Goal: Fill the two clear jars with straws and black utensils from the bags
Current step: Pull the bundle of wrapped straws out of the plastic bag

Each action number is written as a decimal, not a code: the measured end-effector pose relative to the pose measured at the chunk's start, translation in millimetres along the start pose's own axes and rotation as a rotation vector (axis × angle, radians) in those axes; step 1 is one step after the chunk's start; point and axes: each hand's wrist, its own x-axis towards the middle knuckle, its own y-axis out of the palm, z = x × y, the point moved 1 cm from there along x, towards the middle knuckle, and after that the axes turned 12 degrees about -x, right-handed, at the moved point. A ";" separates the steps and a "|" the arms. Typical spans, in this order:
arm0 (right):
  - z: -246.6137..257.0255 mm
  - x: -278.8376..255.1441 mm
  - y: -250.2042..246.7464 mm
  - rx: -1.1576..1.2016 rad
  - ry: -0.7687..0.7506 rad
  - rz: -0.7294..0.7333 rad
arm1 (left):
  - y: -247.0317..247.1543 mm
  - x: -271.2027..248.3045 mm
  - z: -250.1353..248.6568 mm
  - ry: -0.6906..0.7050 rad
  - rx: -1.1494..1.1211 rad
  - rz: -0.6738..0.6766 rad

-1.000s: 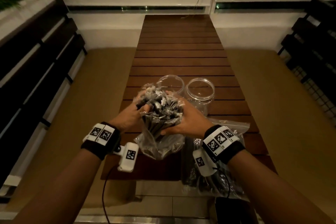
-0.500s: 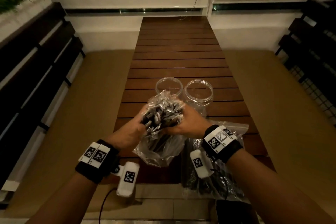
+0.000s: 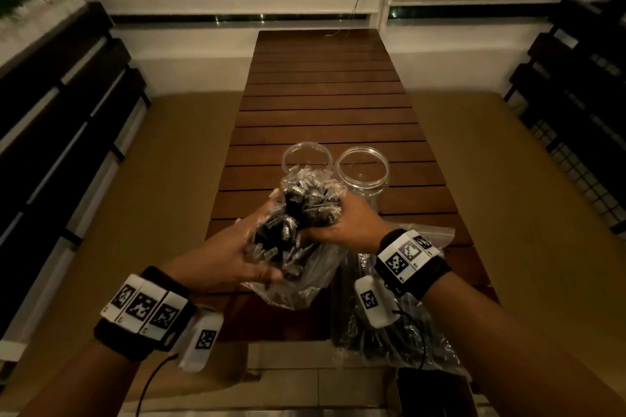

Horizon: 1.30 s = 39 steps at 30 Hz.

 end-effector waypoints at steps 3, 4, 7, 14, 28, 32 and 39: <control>-0.7 -2.7 -1.9 0.006 0.017 -0.024 | -4.4 -18.0 10.8 -0.001 -0.175 -0.101; -1.9 -3.1 -2.3 0.004 0.022 -0.025 | -4.4 -25.3 12.7 -0.018 -0.225 -0.114; 1.3 -5.3 -1.6 -0.002 0.028 -0.016 | 5.7 -36.2 13.7 -0.115 -0.164 -0.052; 19.5 -3.7 9.3 -0.187 -0.022 0.068 | 12.0 4.8 16.4 0.076 -0.176 -0.270; 24.3 -12.4 -8.7 -0.525 -0.110 0.128 | -4.5 36.9 13.4 0.122 -0.203 -0.262; 25.2 -9.2 -6.4 -0.418 -0.165 0.071 | -6.5 37.3 11.1 0.156 -0.187 -0.286; 37.3 -8.3 -15.5 -0.296 -0.260 -0.034 | -10.6 39.0 -3.7 0.253 -0.185 -0.311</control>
